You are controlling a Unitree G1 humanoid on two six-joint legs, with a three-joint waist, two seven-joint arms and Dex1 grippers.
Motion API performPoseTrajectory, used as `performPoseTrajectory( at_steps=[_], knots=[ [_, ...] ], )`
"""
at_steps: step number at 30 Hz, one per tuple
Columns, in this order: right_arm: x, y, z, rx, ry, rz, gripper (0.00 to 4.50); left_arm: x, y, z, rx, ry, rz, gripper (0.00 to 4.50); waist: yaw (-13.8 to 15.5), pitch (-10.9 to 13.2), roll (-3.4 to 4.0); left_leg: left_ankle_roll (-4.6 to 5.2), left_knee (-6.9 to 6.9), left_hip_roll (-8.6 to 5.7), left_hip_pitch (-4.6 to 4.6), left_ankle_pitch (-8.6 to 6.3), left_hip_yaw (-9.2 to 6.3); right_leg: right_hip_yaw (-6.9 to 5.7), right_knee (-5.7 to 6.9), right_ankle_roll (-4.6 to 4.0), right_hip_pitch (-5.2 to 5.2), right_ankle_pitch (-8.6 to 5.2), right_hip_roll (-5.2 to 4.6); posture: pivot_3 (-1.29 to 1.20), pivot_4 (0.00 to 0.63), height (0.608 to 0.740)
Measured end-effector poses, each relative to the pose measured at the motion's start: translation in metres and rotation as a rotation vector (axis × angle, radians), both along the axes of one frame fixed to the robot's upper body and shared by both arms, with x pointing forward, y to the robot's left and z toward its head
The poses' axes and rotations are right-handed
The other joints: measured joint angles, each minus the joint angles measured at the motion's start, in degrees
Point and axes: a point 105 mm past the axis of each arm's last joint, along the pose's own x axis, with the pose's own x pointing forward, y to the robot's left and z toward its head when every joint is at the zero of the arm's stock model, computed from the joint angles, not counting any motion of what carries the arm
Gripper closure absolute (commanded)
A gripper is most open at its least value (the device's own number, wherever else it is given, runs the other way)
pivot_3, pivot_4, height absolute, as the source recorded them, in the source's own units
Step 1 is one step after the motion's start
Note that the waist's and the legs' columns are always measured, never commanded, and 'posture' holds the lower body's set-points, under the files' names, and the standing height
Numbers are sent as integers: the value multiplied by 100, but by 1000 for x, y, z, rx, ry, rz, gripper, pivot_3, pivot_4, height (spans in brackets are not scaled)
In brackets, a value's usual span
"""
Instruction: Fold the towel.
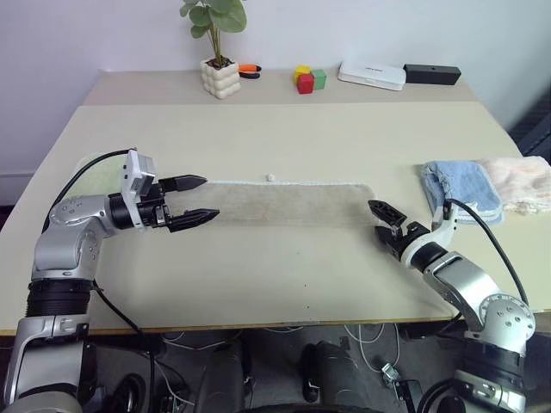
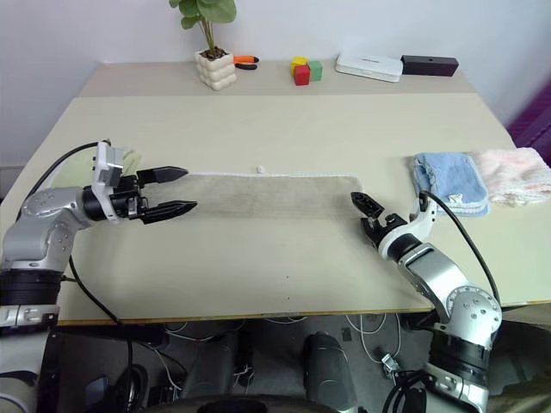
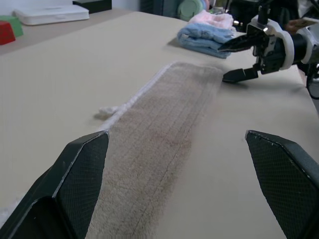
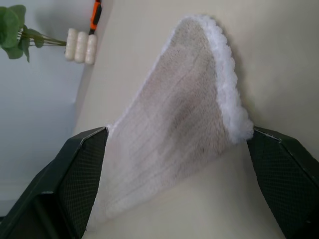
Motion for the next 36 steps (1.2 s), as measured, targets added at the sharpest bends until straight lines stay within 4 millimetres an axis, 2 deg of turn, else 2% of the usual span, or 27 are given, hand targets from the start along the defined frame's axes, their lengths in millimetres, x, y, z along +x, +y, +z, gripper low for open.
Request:
performPoseTrajectory(
  at_steps=[3, 7, 10, 18, 22, 25, 27, 29, 32, 36],
  knots=[
    [9, -1, -3, 8, -8, 1, 855, -1, -1, 4, 4, -20, 11, 0, -5, -3, -5, 4, 0, 1, 4, -2, 0, 0, -16, -3, 10, 2, 1, 0, 150, 740],
    [17, -5, -14, 11, 12, -16, 2926, -2, 5, 4, -8, -23, 44, 0, -17, -3, -4, 8, 0, 1, 4, -5, 2, 0, -20, -3, 11, 3, 1, 0, 150, 740],
    [25, -4, -6, 1, -22, -11, 4417, -2, 5, 4, -10, -26, 50, 0, -11, -18, -28, 7, 0, 3, 6, -5, 0, -2, -22, -3, 16, 3, 2, 0, 150, 740],
    [27, -15, -2, -138, -49, 47, 4477, -2, 5, 5, -18, -29, 55, 0, 45, -33, -46, 20, 3, -1, 3, -13, -5, -3, -45, -10, 27, 3, -11, 0, 150, 740],
    [17, -52, -3, -307, -7, 69, 4477, -3, 6, 4, -11, -26, 48, 0, 139, -24, -32, 32, 3, -6, -10, -20, 5, -2, -54, -8, 17, 3, -14, 0, 150, 740],
    [10, -66, 4, -392, 1, 95, 4477, -3, 8, 3, -12, -18, 48, 0, 136, -15, -17, 32, 0, -5, -14, -20, 12, -1, -49, -3, 4, 6, -11, 0, 150, 740],
    [8, -63, 11, -432, -10, 129, 4477, -4, 8, 3, -11, -16, 34, 0, 117, -14, -15, 32, -3, -1, -14, -20, 13, -1, -42, -1, -3, 7, -6, 0, 150, 740],
    [4, -54, 22, -575, -38, 195, 4477, -6, 8, 2, -9, -17, 27, 0, 96, -3, 6, 32, -6, -1, -16, -20, 18, 3, -39, 0, -11, 7, -7, 0, 150, 740],
    [4, -40, 35, -696, -96, 248, 4477, -6, 8, 1, -7, -17, 23, 0, 94, -3, 5, 32, -8, 0, -17, -20, 17, 2, -40, 1, -13, 7, -3, 0, 150, 740],
    [10, 3, 56, -824, -231, 379, 4477, -6, 9, 1, -8, -23, 27, 0, 95, -1, 9, 31, -8, 0, -27, -20, 19, 4, -39, 1, -26, 7, -4, 0, 150, 740]
  ],
)
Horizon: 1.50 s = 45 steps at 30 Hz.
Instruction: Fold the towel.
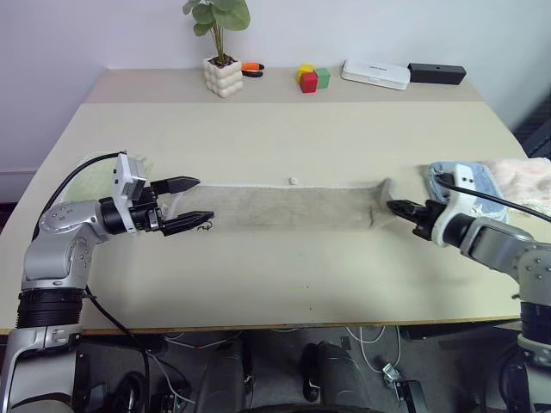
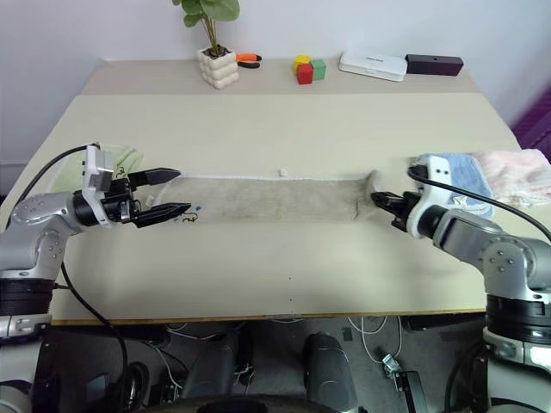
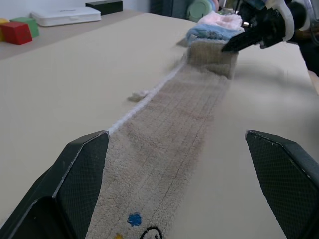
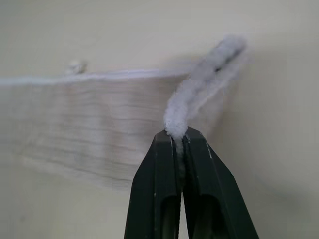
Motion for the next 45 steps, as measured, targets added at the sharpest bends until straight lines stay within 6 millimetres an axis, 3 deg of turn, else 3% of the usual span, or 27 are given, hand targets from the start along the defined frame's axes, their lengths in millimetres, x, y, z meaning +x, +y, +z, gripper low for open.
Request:
performPoseTrajectory(
  at_steps=[3, 6, 10, 14, 17, 22, 27, 38, 42, 45],
  knots=[
    [4, 35, 19, -35, -80, 120, 4477, 1, 0, 1, -1, -4, 8, 0, 5, 0, 0, 0, 1, 0, -13, 0, 0, 0, 0, 0, -9, 0, 0, 0, 150, 740],
    [7, 56, 22, -8, -97, 183, 4477, -1, 2, -2, -2, 2, 17, 0, 29, 0, -1, 0, 2, -3, -20, 0, 0, -1, -1, 0, -11, 0, 0, 0, 150, 740],
    [7, 86, 16, 0, -82, 294, 4477, -3, 2, -4, -1, 9, 19, 0, 32, 0, -1, 0, 9, -3, -32, 1, 0, -2, 2, 1, -19, 1, 1, 0, 150, 740],
    [-3, 121, -2, 2, -31, 449, 4477, -5, 3, 0, -13, -8, 38, 0, 20, 0, -1, 0, 9, -2, -33, 1, -1, -3, 3, 2, -19, 2, 2, 0, 150, 740],
    [1, 125, -11, 4, -3, 448, 4477, -9, 6, -3, -9, 5, 57, 0, 13, 0, -1, 0, 12, -3, -35, 1, 2, -3, 4, 8, -19, 6, 2, 0, 150, 740],
    [9, 151, -6, 53, -34, 482, 4477, -13, 4, -3, -10, 6, 62, 0, -13, 0, 0, -7, 12, -2, -35, 5, 3, -4, 12, 8, -23, 6, 5, 0, 150, 740],
    [10, 166, -15, 62, -10, 503, 4477, -16, 4, -5, -11, 14, 63, 0, -30, 0, 0, -7, 12, -2, -36, 5, 8, -4, 12, 8, -23, 6, 4, 0, 150, 740],
    [10, 177, -26, -43, -69, 538, 4477, -17, 6, -3, -15, 10, 75, 0, -102, 0, 0, -10, 9, -2, -36, 6, 8, -5, 13, 8, -25, 6, 5, 0, 150, 740],
    [7, 184, -27, -18, -61, 552, 3174, -17, 6, -2, -15, 9, 76, 0, -95, 0, 0, -10, 9, -2, -36, 7, 9, -5, 13, 8, -24, 6, 5, 0, 150, 740],
    [7, 186, -28, -17, -55, 552, 1655, -17, 6, -2, -15, 8, 75, 0, -92, 0, 0, -10, 9, -2, -36, 7, 9, -5, 13, 8, -24, 6, 5, 0, 150, 740]
  ],
)
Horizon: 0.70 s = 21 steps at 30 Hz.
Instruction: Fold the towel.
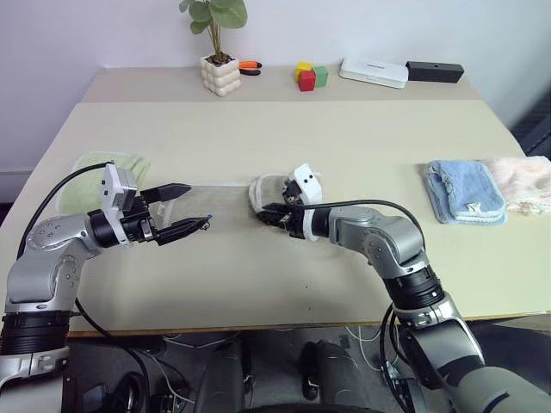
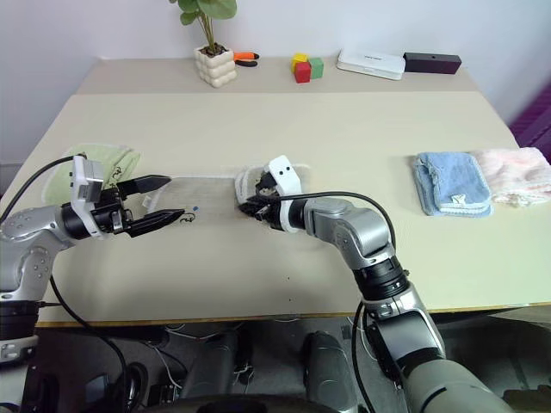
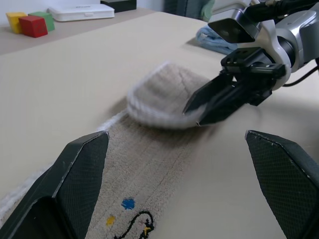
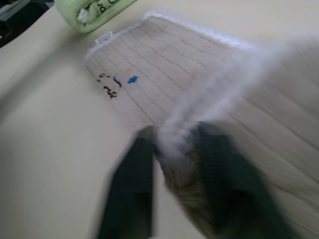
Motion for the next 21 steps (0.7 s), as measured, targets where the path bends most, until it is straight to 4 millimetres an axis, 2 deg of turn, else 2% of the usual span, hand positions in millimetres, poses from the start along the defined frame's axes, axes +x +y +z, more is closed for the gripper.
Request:
performPoseTrajectory(
  at_steps=[3, 5, 8, 12, 14, 15, 18, 21],
  knots=[
    [-1, -3, -2, -17, -2, 10, 43, 0, 0, 0, 0, 0, -1, 0, -1, 0, 0, 0, 0, 0, 0, 0, 0, 0, 0, 0, 0, 0, 0, 0, 150, 740],
    [-2, -8, -3, -76, -50, 29, 15, 1, -1, 0, 0, 0, -3, 0, 1, 0, 1, 0, 0, -1, 0, 0, 0, 0, 0, 0, 0, 0, -1, 0, 150, 740],
    [2, -20, 6, -103, -129, 24, 15, 2, 1, -2, -4, 8, 4, 0, -5, 0, 1, 0, 0, 0, 0, 0, -1, 0, 0, 0, 0, 0, 0, 0, 150, 740],
    [16, -25, 45, 6, -231, -16, 15, 4, 0, 0, -6, 3, 0, 0, -7, 0, 1, -3, 0, 1, 0, 2, 0, 0, 1, 0, -1, 0, 2, 0, 150, 740],
    [27, -31, 57, 32, -284, -56, 550, 5, -1, 3, -8, -11, -2, 0, -4, 0, 0, -3, 0, 0, 0, 1, 2, 0, 0, 0, 0, 0, 2, 0, 150, 740],
    [33, -35, 54, 16, -299, -82, 935, 6, -2, 3, -11, -11, -3, 0, 2, 0, 0, -3, 0, -1, 1, 1, 2, 0, 0, 0, 2, 0, 2, 0, 150, 740],
    [47, -45, 31, -67, -309, -149, 2359, 6, -3, 1, -19, -5, -4, 0, -2, 0, 0, -3, 0, -2, 0, 2, 3, 0, 0, 0, 1, 0, 1, 0, 150, 740],
    [50, -44, 8, -78, -281, -177, 4059, 7, -4, 0, -19, -4, -1, 0, -16, 0, 0, -7, -1, -1, 1, 5, 3, 0, 4, 0, -1, 0, 2, 0, 150, 740]
  ],
)
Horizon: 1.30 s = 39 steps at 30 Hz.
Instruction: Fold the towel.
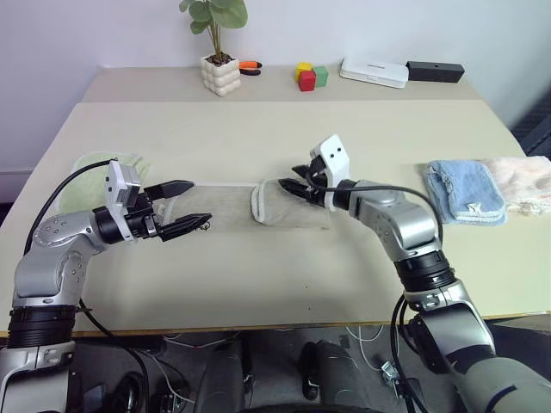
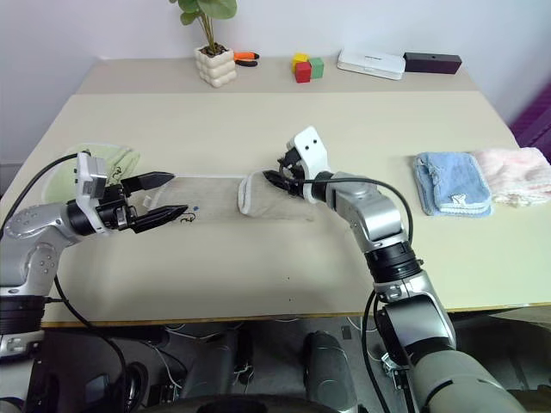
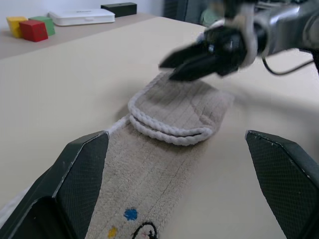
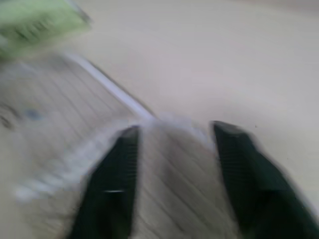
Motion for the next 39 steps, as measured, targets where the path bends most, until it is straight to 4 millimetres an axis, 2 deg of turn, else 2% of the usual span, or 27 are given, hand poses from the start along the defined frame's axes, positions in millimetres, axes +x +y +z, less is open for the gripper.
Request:
performPoseTrajectory(
  at_steps=[1, 4, 7, 14, 17, 20, 24, 27, 31, 34, 37, 39],
  knots=[
    [-1, 3, -5, 17, 1, 2, 4470, 0, 0, -1, -1, 1, 4, 0, -13, 0, 0, -1, -1, 0, 0, 1, 0, 0, 1, 0, 0, 0, 0, 0, 150, 740],
    [-4, 8, -20, 22, -33, 8, 4470, -4, -4, -7, -14, 15, 7, 0, -17, 0, 0, -1, -2, 0, 1, 1, 1, 0, 1, 0, 0, 0, 0, 0, 150, 740],
    [-5, 6, -43, 38, -17, -18, 4470, -8, -5, -17, -23, 40, 19, 0, -8, 0, 0, -2, -1, 0, 2, 1, -1, 0, 1, 0, 2, 0, 0, 0, 150, 740],
    [-3, 7, -47, 7, -100, -52, 4470, -14, -8, -23, -42, 72, 31, 0, -13, -4, -5, -6, -2, 3, 56, 1, -10, 1, 0, -1, 47, -1, -1, 0, 150, 740],
    [-4, 9, -46, 20, -98, -30, 3595, -21, -16, -28, -104, 122, 42, 0, -21, -4, -4, -5, -6, 4, 56, 1, -16, 5, 0, -1, 47, -1, -2, 0, 150, 740],
    [-3, 7, -38, 48, -96, -11, 2067, -29, -23, -33, -216, 221, 72, 0, -19, -3, -2, -5, -7, 4, 55, 1, -21, 5, 2, -1, 45, 0, -2, 0, 150, 740],
    [-6, -2, -17, 52, -147, 30, 38, -35, -13, -29, -294, 282, 160, 0, -4, -1, 1, -5, -7, 3, 55, 1, -22, 5, 1, -1, 45, 0, -3, 0, 150, 740],
    [-10, -11, -1, 43, -171, 76, 38, -32, -1, -29, -360, 308, 267, 0, 12, 0, 2, -5, -6, 2, 55, 1, -23, 4, -1, -1, 46, 0, -4, 0, 150, 740],
    [-27, -34, 26, 2, -192, 214, 38, -27, 16, -44, -368, 384, 469, 0, 30, 0, 2, -3, -7, 0, 53, 0, -26, 3, -4, -1, 45, -1, -5, 0, 150, 740],
    [-50, -52, 40, -53, -196, 345, 38, -27, 14, -47, -452, 433, 552, 0, 30, -1, -2, -2, -7, 1, 55, -2, -28, 3, -8, -1, 49, -1, -7, 0, 150, 740],
    [-57, -59, 42, -74, -187, 389, 38, -28, 7, -43, -587, 468, 579, 0, 14, -1, -1, -2, -7, 1, 58, -1, -26, 4, -7, -2, 49, -1, -6, 0, 150, 740],
    [-58, -64, 43, -94, -181, 395, 38, -31, 6, -49, -694, 531, 612, 0, 6, -1, -2, -2, -8, 1, 58, -1, -26, 4, -7, -2, 50, -1, -6, 0, 150, 740]
  ],
)
